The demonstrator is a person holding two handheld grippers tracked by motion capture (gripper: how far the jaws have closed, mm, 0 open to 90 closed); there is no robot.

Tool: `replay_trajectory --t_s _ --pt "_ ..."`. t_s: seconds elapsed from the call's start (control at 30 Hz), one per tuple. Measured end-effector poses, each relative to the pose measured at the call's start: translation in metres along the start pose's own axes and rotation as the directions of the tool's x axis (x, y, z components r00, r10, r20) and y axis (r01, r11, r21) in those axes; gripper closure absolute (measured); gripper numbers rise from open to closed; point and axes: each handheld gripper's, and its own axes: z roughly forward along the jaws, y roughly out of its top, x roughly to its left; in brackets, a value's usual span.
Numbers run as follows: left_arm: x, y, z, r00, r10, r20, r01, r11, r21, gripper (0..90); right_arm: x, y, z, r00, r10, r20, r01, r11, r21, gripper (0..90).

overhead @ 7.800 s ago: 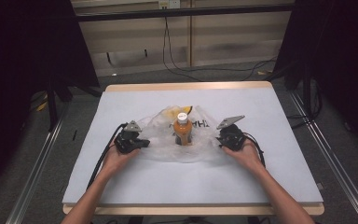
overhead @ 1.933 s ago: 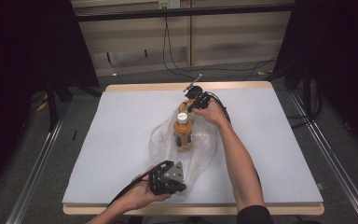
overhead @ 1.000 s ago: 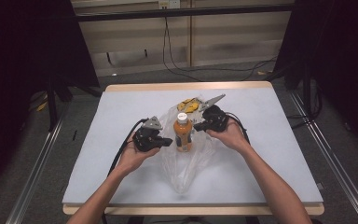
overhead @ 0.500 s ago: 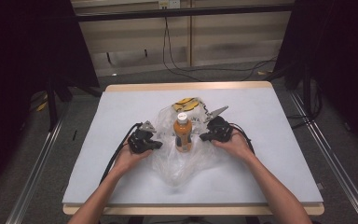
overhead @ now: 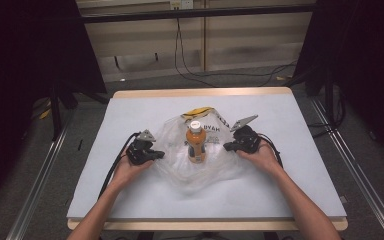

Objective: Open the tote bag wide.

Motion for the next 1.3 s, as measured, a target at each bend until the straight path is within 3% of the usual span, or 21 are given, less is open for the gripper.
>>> replay_trajectory --t_s 0.4,0.43,0.5,0.63,0.77,0.8,0.83,0.97,1.13,1.2,1.3 --pt "0.003 -0.006 -0.007 0.9995 -0.003 -0.033 0.003 1.0 0.008 90.0 0.0 -0.006 -0.008 0.9995 -0.006 0.032 0.005 1.0 0.023 90.0" --pt "0.003 -0.006 -0.008 0.999 0.007 -0.044 -0.006 0.9998 0.018 90.0 0.001 -0.006 -0.009 0.9985 -0.027 0.048 0.025 0.999 0.034 90.0" --pt "0.006 -0.008 -0.01 0.9995 -0.009 -0.029 0.01 0.9999 0.008 90.0 0.0 -0.008 -0.012 0.9976 -0.03 0.063 0.027 0.999 0.042 90.0" --pt "0.009 -0.01 -0.008 0.9994 -0.033 -0.007 0.033 0.9993 -0.02 90.0 -0.005 -0.012 -0.012 0.9992 0.022 0.034 -0.023 1.0 0.009 90.0" --pt "0.008 -0.01 -0.006 0.9992 -0.038 0.012 0.039 0.9986 -0.036 90.0 -0.005 -0.011 -0.01 0.9991 0.025 0.034 -0.025 1.0 -0.011 90.0" --pt "0.007 -0.01 -0.006 0.9987 -0.04 0.032 0.041 0.9983 -0.041 90.0 -0.005 -0.011 -0.009 0.9991 0.026 0.033 -0.026 1.0 -0.015 90.0" --pt "0.006 -0.01 -0.006 0.9992 -0.037 0.015 0.038 0.9984 -0.042 90.0 -0.004 -0.011 -0.009 0.9993 0.024 0.03 -0.023 1.0 -0.019 90.0" --pt "0.004 -0.008 -0.008 0.9987 -0.04 0.029 0.043 0.9959 -0.08 90.0 -0.004 -0.008 -0.01 0.9994 0.018 0.031 -0.017 0.999 -0.039 90.0" --pt "-0.004 -0.004 -0.016 0.9989 -0.024 0.04 0.029 0.9908 -0.132 90.0 -0.002 -0.006 -0.015 0.9992 0.034 0.02 -0.032 0.996 -0.085 90.0" --pt "-0.005 -0.003 -0.019 0.9984 -0.042 0.038 0.046 0.9894 -0.138 90.0 -0.002 -0.005 -0.019 0.9989 0.046 0.014 -0.044 0.992 -0.121 90.0" --pt "-0.008 -0.002 -0.022 0.9984 -0.034 0.044 0.041 0.9868 -0.157 89.3 -0.002 -0.003 -0.025 0.9981 0.062 0.0 -0.061 0.985 -0.161 90.0"
